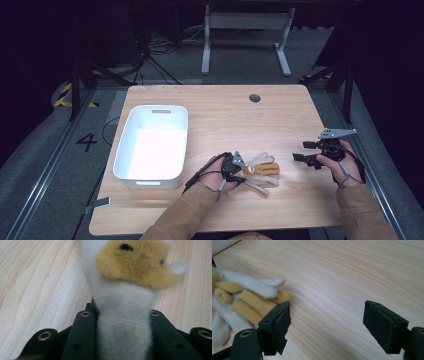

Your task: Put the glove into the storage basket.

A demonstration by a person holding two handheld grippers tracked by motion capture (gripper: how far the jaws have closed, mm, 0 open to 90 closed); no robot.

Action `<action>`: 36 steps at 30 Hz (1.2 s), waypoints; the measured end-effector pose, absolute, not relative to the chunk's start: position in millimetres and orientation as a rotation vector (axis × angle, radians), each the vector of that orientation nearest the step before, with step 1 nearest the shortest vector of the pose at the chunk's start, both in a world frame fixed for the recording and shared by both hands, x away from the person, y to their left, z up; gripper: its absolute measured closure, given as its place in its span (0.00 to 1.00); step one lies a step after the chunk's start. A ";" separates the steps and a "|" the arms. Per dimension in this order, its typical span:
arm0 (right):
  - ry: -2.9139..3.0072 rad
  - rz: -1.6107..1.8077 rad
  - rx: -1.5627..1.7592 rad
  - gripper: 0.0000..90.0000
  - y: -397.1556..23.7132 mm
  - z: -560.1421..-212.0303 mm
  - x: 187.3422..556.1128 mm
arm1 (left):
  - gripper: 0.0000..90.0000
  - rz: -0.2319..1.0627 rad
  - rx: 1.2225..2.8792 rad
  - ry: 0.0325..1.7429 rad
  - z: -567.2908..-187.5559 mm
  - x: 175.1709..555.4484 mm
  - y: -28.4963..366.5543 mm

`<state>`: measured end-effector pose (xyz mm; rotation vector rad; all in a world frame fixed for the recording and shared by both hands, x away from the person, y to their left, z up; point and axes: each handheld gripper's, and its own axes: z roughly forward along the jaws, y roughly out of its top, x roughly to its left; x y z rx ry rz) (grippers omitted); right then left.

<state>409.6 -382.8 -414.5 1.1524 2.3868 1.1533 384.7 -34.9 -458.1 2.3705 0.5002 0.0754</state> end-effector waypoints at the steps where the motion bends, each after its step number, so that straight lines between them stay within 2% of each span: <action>1: 2.389 1.157 1.152 0.25 -383.3 -414.7 409.9 | 0.81 0.073 2.370 0.507 -458.0 384.6 -35.0; 12: 2.368 1.159 1.166 0.25 -389.4 -414.0 407.8 | 0.82 0.000 2.331 0.577 -448.0 384.4 -32.5; 27: 2.328 1.194 1.175 0.22 -391.7 -411.9 411.6 | 0.82 -0.016 2.257 0.628 -412.5 379.8 -16.4; 30: 2.309 1.215 1.215 0.22 -392.0 -412.0 414.7 | 0.82 -0.016 2.279 0.654 -407.3 379.9 -12.7; 33: 2.379 1.173 1.208 0.29 -389.0 -416.5 419.8 | 0.82 -0.012 2.296 0.686 -401.7 379.7 -9.0; 36: 2.396 1.152 1.205 0.30 -386.4 -418.4 423.4 | 0.82 -0.004 2.292 0.706 -395.5 380.3 -5.0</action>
